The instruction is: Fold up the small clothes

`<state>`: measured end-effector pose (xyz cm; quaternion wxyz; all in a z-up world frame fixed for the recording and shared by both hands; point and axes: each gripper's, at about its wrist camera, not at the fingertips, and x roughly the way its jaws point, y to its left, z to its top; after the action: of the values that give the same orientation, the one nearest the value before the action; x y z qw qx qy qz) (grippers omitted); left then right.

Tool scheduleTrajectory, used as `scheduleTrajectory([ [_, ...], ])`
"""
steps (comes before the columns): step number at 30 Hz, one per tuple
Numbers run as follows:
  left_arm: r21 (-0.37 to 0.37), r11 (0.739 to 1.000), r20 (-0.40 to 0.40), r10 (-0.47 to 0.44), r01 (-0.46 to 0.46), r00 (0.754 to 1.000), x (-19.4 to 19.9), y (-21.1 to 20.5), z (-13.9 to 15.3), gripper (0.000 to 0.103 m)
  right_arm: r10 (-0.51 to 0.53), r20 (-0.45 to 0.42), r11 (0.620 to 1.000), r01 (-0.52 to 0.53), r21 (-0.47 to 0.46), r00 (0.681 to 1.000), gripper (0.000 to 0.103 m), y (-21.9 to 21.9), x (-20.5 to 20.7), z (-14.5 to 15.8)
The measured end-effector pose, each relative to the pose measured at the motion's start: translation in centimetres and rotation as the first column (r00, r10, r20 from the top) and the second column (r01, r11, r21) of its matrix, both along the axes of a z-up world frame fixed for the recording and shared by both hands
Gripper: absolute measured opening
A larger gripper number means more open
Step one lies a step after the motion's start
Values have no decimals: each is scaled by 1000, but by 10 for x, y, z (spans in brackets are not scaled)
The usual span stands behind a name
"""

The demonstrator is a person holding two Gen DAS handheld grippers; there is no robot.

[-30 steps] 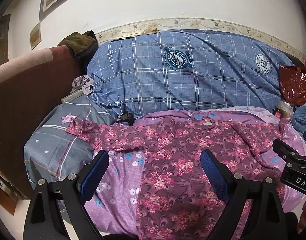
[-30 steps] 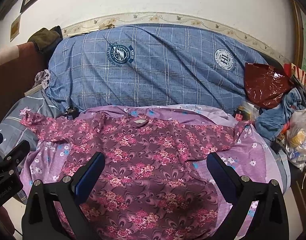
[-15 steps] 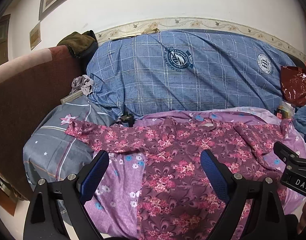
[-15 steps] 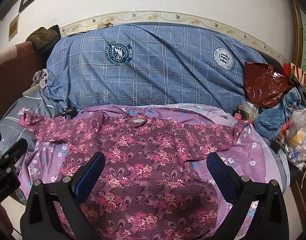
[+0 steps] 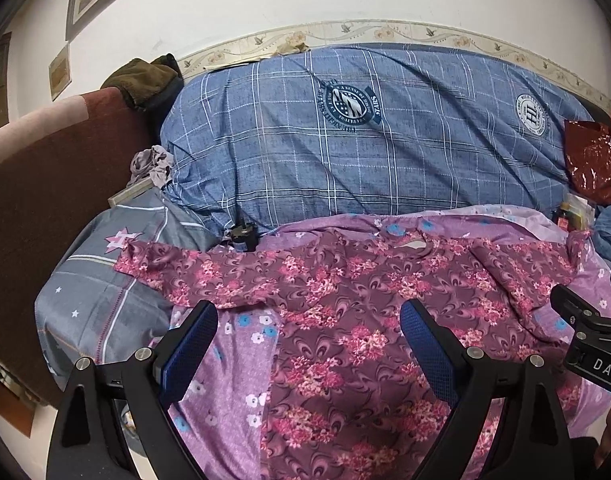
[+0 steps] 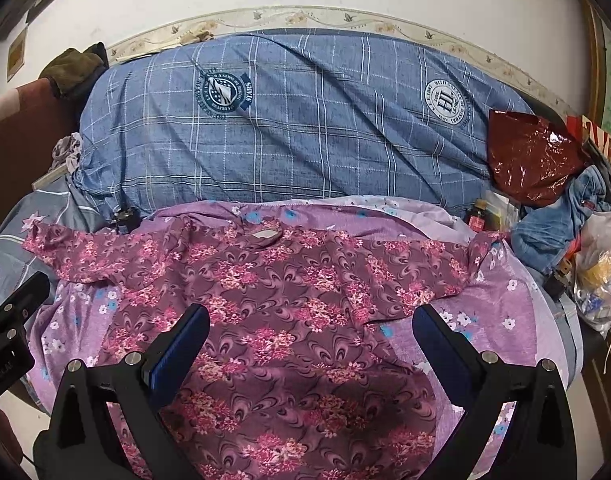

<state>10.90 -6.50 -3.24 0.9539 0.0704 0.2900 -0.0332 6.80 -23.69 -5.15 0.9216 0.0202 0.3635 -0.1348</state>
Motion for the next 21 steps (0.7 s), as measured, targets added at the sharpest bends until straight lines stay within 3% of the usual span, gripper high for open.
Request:
scheduleTrajectory([
  [9, -2, 1000, -19, -9, 9, 1000, 54, -26, -18, 93, -30, -21, 1000, 31, 2, 999, 101, -30, 33, -17],
  [13, -43, 999, -49, -5, 3, 999, 101, -39, -42, 94, -36, -31, 999, 37, 30, 999, 101, -58, 54, -29],
  [18, -118, 991, -184, 44, -66, 982, 187, -44, -102, 92, -65, -6, 974, 65, 219, 998, 101, -161, 70, -57],
  [21, -130, 983, -242, 96, -130, 966, 225, -38, -134, 90, -196, 16, 899, 173, 403, 980, 101, -259, 64, -82],
])
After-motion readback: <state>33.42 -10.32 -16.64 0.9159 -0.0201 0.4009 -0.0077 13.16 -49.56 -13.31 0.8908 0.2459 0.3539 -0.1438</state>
